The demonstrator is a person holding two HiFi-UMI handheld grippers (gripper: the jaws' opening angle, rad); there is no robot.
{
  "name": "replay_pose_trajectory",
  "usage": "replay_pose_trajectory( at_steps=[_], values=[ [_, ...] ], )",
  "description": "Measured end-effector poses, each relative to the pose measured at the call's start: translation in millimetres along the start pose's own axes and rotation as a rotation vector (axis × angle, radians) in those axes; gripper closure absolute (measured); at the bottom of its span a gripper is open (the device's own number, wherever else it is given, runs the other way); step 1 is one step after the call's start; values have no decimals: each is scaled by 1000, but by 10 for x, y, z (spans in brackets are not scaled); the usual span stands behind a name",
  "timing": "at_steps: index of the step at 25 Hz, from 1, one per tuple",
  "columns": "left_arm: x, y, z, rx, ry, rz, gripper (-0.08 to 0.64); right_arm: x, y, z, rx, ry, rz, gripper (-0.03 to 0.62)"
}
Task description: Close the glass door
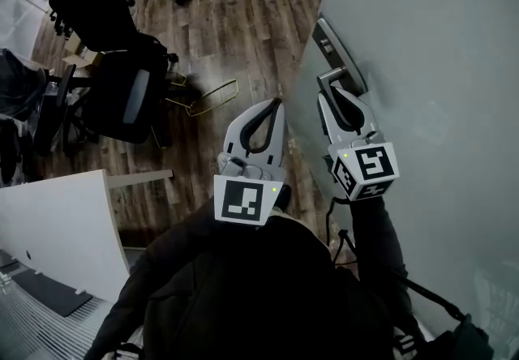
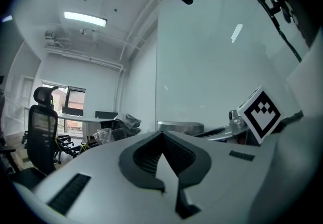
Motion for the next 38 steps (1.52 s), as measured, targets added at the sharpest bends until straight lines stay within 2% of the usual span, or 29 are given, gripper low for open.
replay_pose_trajectory(
  at_steps=[6,14,20,26,31,38],
  values=[
    [138,589,122,-80,-12,-5,563,117,-125,460,-52,12,2,523],
    [121,933,249,-186,-5,16,563,98,-210,731,-114,14,16,522],
    [2,1373,390,-176,3,-6,563,12,-20,1253,-136,32,22,522],
    [37,1711,649,-159,28,-46,563,163,30,1670,-154,43,8,522],
    [-1,1717,649,-148,41,-56,563,102,37,1674,-161,82,31,523],
    [134,2056,734,-145,77,-30,563,101,92,1979,-167,72,36,526]
  ],
)
Point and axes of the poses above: the fingertips, and each gripper's own axes: y backward along the fingers, z to its left, x out of its underside, the point moved 10 cm from there along y, backward along the fingers, and after that the axes turned 1 degree about -z, right-handed, at the moved point
